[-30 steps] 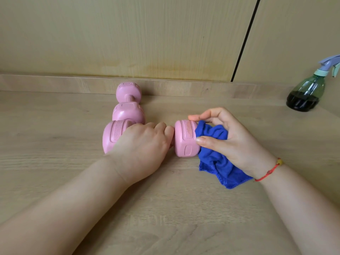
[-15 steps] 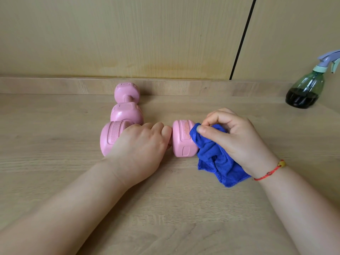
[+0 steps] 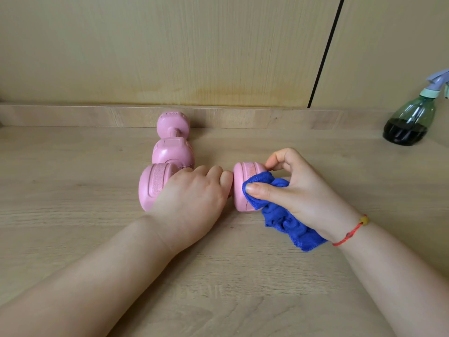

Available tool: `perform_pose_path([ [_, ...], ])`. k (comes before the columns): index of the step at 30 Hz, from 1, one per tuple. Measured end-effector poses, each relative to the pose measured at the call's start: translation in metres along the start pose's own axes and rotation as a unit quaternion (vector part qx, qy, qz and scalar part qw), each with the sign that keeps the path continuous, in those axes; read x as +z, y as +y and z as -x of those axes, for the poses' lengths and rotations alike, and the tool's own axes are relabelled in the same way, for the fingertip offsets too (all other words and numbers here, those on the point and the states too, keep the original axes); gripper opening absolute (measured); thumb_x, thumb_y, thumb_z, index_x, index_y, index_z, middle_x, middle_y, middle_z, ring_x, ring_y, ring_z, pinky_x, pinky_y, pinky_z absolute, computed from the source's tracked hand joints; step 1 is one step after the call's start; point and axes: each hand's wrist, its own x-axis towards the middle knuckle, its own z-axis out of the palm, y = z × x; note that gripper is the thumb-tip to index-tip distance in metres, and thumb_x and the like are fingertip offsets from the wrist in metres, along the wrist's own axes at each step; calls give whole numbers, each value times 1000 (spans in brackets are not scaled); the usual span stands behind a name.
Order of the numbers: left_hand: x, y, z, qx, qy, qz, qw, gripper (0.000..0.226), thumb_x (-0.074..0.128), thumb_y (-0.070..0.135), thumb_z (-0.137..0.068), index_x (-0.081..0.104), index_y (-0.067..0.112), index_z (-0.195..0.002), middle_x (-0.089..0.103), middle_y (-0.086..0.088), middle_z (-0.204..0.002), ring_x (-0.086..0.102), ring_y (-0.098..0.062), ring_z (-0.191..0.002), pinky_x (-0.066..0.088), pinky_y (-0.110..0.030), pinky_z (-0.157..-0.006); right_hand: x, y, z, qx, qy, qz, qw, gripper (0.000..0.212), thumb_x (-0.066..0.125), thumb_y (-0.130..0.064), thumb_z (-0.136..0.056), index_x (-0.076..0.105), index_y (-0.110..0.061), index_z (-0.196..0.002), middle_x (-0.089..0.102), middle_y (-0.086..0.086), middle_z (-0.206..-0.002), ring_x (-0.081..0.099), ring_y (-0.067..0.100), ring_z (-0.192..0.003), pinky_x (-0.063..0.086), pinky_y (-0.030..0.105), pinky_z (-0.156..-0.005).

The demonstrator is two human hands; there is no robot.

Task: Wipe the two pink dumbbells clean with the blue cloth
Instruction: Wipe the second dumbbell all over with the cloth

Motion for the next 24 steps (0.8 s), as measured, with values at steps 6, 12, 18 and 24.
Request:
perform_pose_path([
  [6, -3, 0, 1, 1, -5, -9, 1000, 17, 73, 9, -74, 56, 12, -75, 53, -6, -64, 51, -27, -50, 22, -31, -49, -12, 3, -1, 12, -55, -86, 995, 43, 83, -15, -73, 58, -22, -107, 61, -3, -117, 64, 12, -79, 55, 32, -73],
  [12, -1, 1, 0, -4, -6, -7, 1000, 20, 76, 13, -75, 56, 12, -74, 53, -6, -63, 51, -27, -50, 22, -31, -49, 9, 1, -4, 6, 18, 9, 1000, 57, 85, -43, -66, 50, -35, -111, 52, -24, -115, 64, 7, -90, 52, 29, -78],
  [18, -3, 1, 1, -8, -1, -5, 1000, 19, 75, 14, -76, 56, 12, -75, 54, -6, -64, 53, -28, -51, 21, -31, -51, -12, 3, -3, 3, -106, -108, 988, 53, 80, -9, -76, 60, -29, -120, 56, -12, -124, 68, 7, -86, 58, 24, -73],
  [24, -1, 2, 0, -9, -5, -10, 1000, 21, 76, 12, -75, 55, 13, -74, 52, -5, -63, 51, -27, -50, 22, -31, -50, 6, 7, -6, -1, -32, -60, 998, 60, 84, -46, -56, 59, -41, -110, 59, -19, -119, 71, 10, -89, 58, 35, -77],
])
